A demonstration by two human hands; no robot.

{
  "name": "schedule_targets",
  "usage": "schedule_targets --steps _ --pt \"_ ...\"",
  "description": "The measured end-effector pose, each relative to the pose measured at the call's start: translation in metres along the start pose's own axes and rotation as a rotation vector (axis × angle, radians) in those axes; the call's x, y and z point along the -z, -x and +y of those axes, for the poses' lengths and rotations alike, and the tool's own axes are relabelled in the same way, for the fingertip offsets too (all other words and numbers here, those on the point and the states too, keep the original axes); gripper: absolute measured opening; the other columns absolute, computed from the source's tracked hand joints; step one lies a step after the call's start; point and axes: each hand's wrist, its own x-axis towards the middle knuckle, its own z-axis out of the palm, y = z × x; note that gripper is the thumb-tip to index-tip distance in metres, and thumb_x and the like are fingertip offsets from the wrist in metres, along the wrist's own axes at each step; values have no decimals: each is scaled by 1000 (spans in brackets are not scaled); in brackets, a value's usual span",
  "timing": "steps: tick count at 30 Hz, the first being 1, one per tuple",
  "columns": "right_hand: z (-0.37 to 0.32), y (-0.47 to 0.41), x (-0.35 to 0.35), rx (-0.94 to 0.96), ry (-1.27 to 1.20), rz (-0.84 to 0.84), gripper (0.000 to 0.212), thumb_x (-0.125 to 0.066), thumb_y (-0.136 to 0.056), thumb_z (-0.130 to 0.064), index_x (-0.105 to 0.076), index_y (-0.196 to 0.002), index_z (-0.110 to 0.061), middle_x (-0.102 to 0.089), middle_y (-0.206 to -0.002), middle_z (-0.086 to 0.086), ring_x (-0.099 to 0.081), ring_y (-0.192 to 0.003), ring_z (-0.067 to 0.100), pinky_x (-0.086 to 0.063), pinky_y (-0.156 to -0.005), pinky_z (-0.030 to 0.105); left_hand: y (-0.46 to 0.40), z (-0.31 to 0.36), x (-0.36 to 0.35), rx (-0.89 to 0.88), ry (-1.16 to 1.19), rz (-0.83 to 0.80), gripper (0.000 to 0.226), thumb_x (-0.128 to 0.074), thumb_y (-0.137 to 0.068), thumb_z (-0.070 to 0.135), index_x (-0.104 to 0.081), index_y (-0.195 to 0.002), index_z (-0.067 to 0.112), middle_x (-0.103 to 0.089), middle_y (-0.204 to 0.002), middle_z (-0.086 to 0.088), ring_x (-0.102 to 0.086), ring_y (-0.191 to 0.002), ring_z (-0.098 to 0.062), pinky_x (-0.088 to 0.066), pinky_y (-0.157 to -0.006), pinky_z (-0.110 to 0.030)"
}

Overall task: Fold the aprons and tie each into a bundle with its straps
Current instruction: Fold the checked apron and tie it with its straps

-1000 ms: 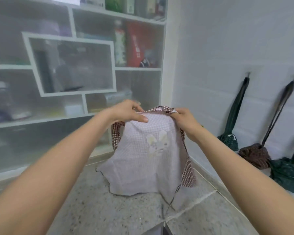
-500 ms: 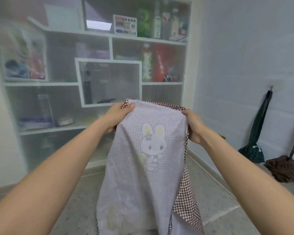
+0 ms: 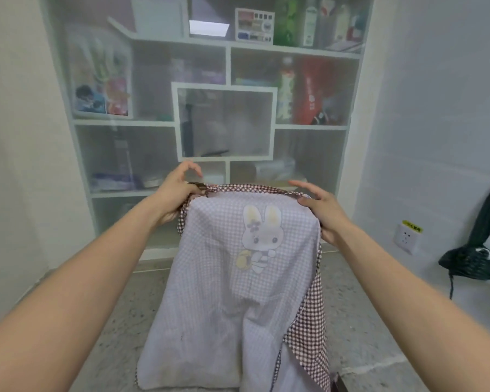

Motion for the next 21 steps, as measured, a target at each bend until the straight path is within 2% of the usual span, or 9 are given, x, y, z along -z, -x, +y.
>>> schedule_targets --steps 2,4,6,9,11,14,18,20,21 --pt "4 0 -5 -6 62 -27 39 -39 -89 12 -71 -97 -9 -70 -100 11 -66 -87 22 -57 -70 25 2 -7 3 -16 -66 -4 37 -37 -78 -23 -56 -69 7 -52 -55 -7 -45 -45 -10 -35 -39 -13" --pt "6 0 -13 1 120 -58 38 -39 -89 10 -73 -85 -7 -71 -94 6 -66 -83 14 -54 -67 20 6 -10 1 18 -134 -6 44 -34 -77 -21 -61 -55 7 -54 -49 -2 -43 -46 -9 -34 -41 -12" --pt "8 -1 -21 12 152 -83 37 -39 -87 10 -70 -75 -6 -70 -82 2 -64 -74 11 -51 -61 17 10 -13 0 68 -162 0 52 -31 -73 -17 -67 -49 11 -59 -59 -8 -42 -53 -15 -36 -44 -14" --pt "14 -5 -26 6 218 -95 37 -39 -87 9 -69 -74 -8 -69 -73 -1 -60 -65 9 -47 -54 13 13 -15 2 195 -142 -85 44 -33 -70 -4 -76 -72 6 -71 -94 -16 -50 -81 -27 -42 -65 -25" --pt "21 -11 -28 -17 299 -127 33 -43 -89 5 -71 -81 -11 -69 -75 -5 -55 -63 11 -43 -52 13 15 -15 8 318 -108 -190 32 -50 -73 13 -71 -93 0 -69 -106 -14 -56 -90 -28 -45 -76 -28" --pt "34 -23 -30 -106 374 -255 20 -61 -87 -8 -69 -104 -15 -68 -102 -3 -60 -83 13 -47 -73 18 6 -25 19 366 -246 -322 50 -69 -72 24 -63 -120 14 -60 -124 -2 -57 -108 -17 -44 -88 -27" --pt "64 -49 -37 -197 565 -499 77 -79 -70 -6 -42 -136 -19 -53 -124 -3 -53 -113 13 -44 -98 30 -15 -58 23 341 -464 -343 76 -71 -79 8 -34 -145 23 -39 -139 7 -44 -122 -15 -41 -91 -19" --pt "88 -67 -47 -147 838 -602 91 -79 -67 -2 -31 -142 -19 -41 -138 1 -39 -128 19 -30 -111 35 -32 -86 26 314 -691 -376 93 -75 -76 8 -19 -150 17 -23 -154 2 -26 -139 -17 -25 -109 -24" --pt "101 -77 -52 -124 978 -649 95 -78 -68 -1 -26 -145 -18 -35 -142 3 -32 -132 20 -24 -113 33 -40 -101 27 297 -816 -395 98 -76 -76 10 -13 -151 14 -13 -157 -1 -16 -143 -17 -15 -111 -22"
